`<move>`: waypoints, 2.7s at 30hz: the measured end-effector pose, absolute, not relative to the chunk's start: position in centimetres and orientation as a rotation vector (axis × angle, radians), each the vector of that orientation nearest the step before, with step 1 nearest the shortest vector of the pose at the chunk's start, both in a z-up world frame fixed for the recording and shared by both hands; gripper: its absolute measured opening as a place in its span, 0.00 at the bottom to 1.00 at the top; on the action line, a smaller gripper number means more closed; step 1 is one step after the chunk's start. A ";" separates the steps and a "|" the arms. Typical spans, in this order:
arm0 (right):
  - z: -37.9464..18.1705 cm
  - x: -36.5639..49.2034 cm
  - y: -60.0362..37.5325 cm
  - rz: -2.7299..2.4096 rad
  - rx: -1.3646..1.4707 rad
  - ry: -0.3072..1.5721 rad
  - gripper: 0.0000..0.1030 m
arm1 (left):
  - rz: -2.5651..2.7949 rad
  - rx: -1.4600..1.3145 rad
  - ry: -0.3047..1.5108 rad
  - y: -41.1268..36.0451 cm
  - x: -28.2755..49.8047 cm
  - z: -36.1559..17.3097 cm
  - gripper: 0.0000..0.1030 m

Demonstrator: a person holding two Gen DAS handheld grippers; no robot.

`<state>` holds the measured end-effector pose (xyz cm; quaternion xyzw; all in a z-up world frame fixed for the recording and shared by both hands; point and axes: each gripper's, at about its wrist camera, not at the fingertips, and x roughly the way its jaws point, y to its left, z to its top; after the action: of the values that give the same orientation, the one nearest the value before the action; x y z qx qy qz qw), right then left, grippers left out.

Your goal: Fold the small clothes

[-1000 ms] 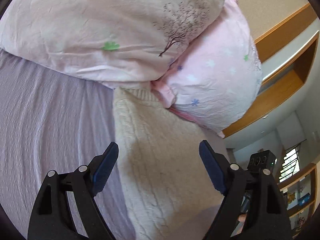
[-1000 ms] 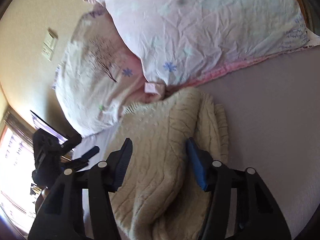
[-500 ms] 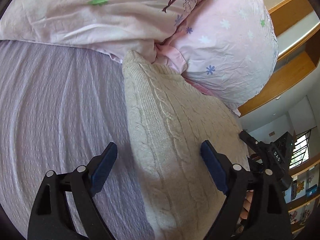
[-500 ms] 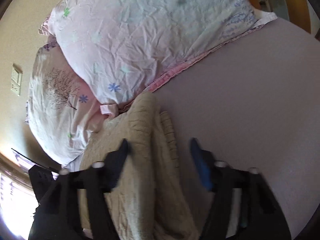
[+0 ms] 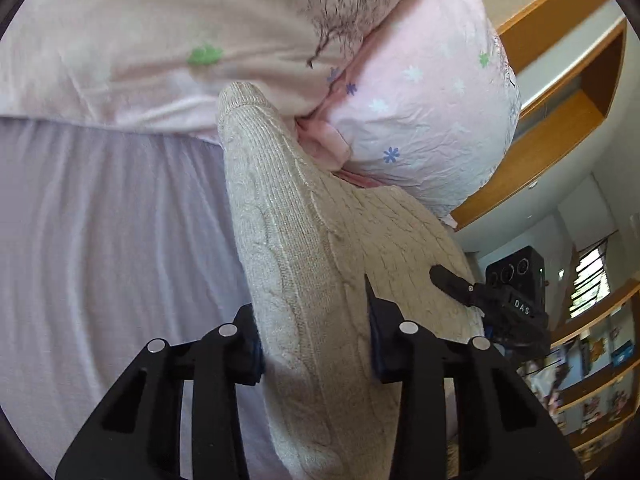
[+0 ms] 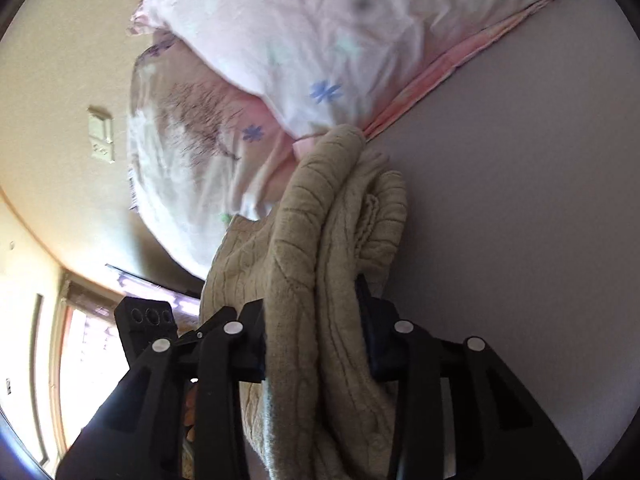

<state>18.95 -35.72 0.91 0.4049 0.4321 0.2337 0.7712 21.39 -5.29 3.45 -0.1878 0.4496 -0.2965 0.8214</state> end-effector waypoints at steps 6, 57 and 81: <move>4.1 17.8 -31.6 0.385 0.604 0.901 0.48 | -0.462 -0.352 0.970 0.2 21.8 2.9 0.49; 1.8 6.6 -21.2 0.028 -0.011 1.019 0.98 | -0.158 0.110 0.927 -2.5 8.2 -0.2 0.99; 1.9 6.6 -21.2 0.028 -0.011 1.020 0.98 | -0.159 0.110 0.927 -2.5 8.2 -0.2 0.99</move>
<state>6.56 -21.25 1.85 -0.0055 0.4880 0.0136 0.8727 8.21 -2.46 -0.24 0.0531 0.4464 -0.0764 0.8900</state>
